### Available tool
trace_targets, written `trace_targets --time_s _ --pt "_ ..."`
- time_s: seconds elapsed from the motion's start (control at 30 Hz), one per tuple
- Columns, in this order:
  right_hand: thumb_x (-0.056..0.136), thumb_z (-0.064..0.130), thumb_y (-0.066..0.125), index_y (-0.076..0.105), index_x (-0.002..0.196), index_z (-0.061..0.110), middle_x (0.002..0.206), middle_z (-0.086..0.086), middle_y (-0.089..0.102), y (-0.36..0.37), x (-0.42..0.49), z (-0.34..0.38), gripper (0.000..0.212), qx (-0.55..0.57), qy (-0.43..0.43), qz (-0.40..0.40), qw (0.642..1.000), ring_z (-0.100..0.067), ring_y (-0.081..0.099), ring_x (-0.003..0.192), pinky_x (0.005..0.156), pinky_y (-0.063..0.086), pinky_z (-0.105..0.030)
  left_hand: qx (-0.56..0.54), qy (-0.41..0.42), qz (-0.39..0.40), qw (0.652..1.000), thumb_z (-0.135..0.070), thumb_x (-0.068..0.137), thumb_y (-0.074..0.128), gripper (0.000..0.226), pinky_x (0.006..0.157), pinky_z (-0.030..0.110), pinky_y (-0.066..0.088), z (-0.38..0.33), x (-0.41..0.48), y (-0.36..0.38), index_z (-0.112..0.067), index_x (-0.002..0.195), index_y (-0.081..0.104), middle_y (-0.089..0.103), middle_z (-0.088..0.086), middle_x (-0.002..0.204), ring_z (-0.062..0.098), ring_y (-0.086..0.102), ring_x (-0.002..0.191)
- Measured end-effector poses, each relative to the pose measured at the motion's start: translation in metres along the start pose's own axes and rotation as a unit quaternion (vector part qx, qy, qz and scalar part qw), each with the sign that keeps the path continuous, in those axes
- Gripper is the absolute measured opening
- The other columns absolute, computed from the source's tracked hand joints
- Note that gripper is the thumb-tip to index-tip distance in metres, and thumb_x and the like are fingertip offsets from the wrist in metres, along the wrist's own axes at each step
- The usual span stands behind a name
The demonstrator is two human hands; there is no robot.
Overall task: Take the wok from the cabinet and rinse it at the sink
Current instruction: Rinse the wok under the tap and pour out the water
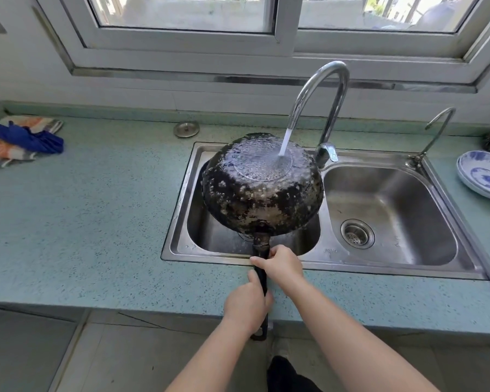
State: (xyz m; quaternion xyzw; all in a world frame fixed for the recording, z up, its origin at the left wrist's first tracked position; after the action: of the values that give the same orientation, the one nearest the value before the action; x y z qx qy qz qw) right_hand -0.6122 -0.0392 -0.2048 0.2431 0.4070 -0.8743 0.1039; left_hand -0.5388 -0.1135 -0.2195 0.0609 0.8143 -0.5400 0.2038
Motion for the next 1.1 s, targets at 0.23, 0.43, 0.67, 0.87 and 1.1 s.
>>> trace_targets --time_s 0.23,0.43,0.67,0.87,1.1 --pt "0.074 0.048 0.069 0.058 0.103 0.012 0.103 -0.004 0.067 -0.0001 -0.0004 -0.0015 0.047 0.003 -0.002 -0.002 1.0 -0.024 0.061 0.097 0.075 0.044 -0.032 -0.004 0.002 0.007 1.0 -0.035 0.097 0.034 0.039 0.065 0.036 0.044 -0.0013 -0.0008 -0.0019 -0.006 0.123 0.033 0.067 0.013 0.106 0.033 0.064 0.095" --pt "0.074 0.047 0.069 0.057 0.1 0.012 0.098 -0.002 0.065 0.0001 -0.0003 -0.0023 0.045 0.018 -0.005 -0.001 1.0 -0.024 0.061 0.096 0.074 0.043 -0.032 -0.01 0.002 0.007 1.0 -0.035 0.097 0.035 0.039 0.063 0.035 0.041 -0.0008 -0.0008 -0.0014 -0.006 0.123 0.033 0.067 0.013 0.106 0.034 0.064 0.095" --pt "0.073 0.048 0.069 0.056 0.096 0.013 0.093 -0.002 0.063 0.0003 -0.0003 -0.0026 0.044 0.022 -0.005 0.0 1.0 -0.025 0.062 0.095 0.07 0.041 -0.031 -0.018 0.003 0.001 1.0 -0.037 0.097 0.034 0.039 0.065 0.037 0.047 0.0001 -0.0018 -0.0017 -0.008 0.122 0.033 0.067 0.012 0.103 0.032 0.065 0.091" --pt "0.073 0.049 0.069 0.059 0.101 0.012 0.099 -0.004 0.067 0.0012 -0.0002 -0.003 0.047 0.022 -0.003 -0.003 1.0 -0.024 0.062 0.094 0.069 0.041 -0.031 -0.023 0.006 -0.004 1.0 -0.036 0.097 0.035 0.038 0.064 0.036 0.047 0.0 -0.0026 -0.0017 -0.007 0.122 0.034 0.067 0.012 0.103 0.032 0.065 0.092" --pt "0.073 0.049 0.069 0.059 0.103 0.011 0.1 -0.004 0.067 0.0006 -0.0007 -0.0034 0.049 0.023 -0.006 -0.002 1.0 -0.024 0.062 0.095 0.07 0.042 -0.031 -0.034 0.007 -0.009 0.999 -0.037 0.097 0.035 0.038 0.062 0.034 0.043 0.0008 -0.0035 -0.0016 -0.009 0.122 0.034 0.067 0.011 0.102 0.031 0.065 0.091"
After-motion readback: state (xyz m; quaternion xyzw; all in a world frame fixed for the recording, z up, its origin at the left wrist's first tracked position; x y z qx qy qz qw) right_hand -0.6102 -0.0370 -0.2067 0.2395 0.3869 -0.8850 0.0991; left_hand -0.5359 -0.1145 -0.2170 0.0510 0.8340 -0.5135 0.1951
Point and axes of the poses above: each hand's wrist, its own x-axis towards the middle knuckle, its own y-axis out of the palm, z = x × y, the point moved 4 cm from there along x, towards the middle knuckle
